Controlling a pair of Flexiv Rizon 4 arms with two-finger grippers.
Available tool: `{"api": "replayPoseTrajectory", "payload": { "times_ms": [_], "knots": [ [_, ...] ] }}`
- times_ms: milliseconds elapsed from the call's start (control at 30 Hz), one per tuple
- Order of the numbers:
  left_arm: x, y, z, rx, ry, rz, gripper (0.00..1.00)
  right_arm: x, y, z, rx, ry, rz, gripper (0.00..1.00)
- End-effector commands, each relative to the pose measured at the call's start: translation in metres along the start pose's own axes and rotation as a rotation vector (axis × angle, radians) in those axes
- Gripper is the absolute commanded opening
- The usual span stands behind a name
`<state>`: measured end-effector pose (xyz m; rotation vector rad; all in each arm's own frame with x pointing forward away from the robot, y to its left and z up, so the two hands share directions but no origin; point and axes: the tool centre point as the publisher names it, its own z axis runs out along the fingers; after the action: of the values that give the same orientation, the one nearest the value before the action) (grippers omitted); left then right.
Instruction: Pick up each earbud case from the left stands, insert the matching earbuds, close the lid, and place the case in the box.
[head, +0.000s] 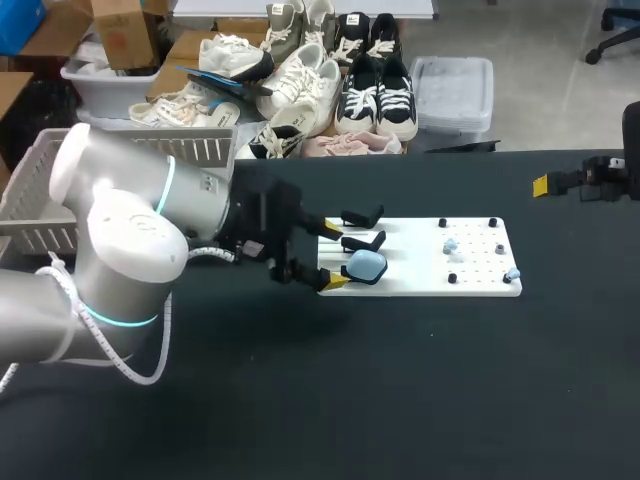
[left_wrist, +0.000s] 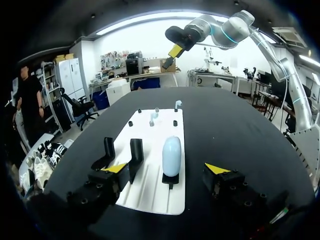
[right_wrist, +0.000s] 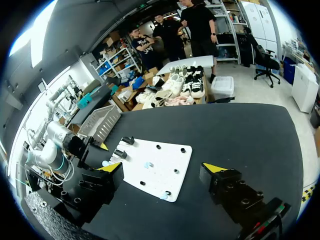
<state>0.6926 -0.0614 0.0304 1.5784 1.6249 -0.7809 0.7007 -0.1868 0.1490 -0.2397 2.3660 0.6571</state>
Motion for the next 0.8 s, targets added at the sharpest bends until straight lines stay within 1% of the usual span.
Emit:
{"api": "replayPoseTrajectory", "payload": {
  "times_ms": [33, 467, 800],
  "knots": [
    [-0.001, 0.001, 0.007, 0.007, -0.004, 0.000, 1.00, -0.001, -0.001, 0.000, -0.004, 0.002, 0.000, 1.00],
    [-0.004, -0.007, 0.022, 0.039, -0.014, 0.000, 1.00, -0.001, -0.001, 0.000, -0.004, 0.002, 0.000, 1.00],
    [0.000, -0.009, 0.031, 0.057, -0.014, -0.020, 1.00, -0.001, -0.001, 0.000, -0.004, 0.002, 0.000, 1.00]
  ]
}}
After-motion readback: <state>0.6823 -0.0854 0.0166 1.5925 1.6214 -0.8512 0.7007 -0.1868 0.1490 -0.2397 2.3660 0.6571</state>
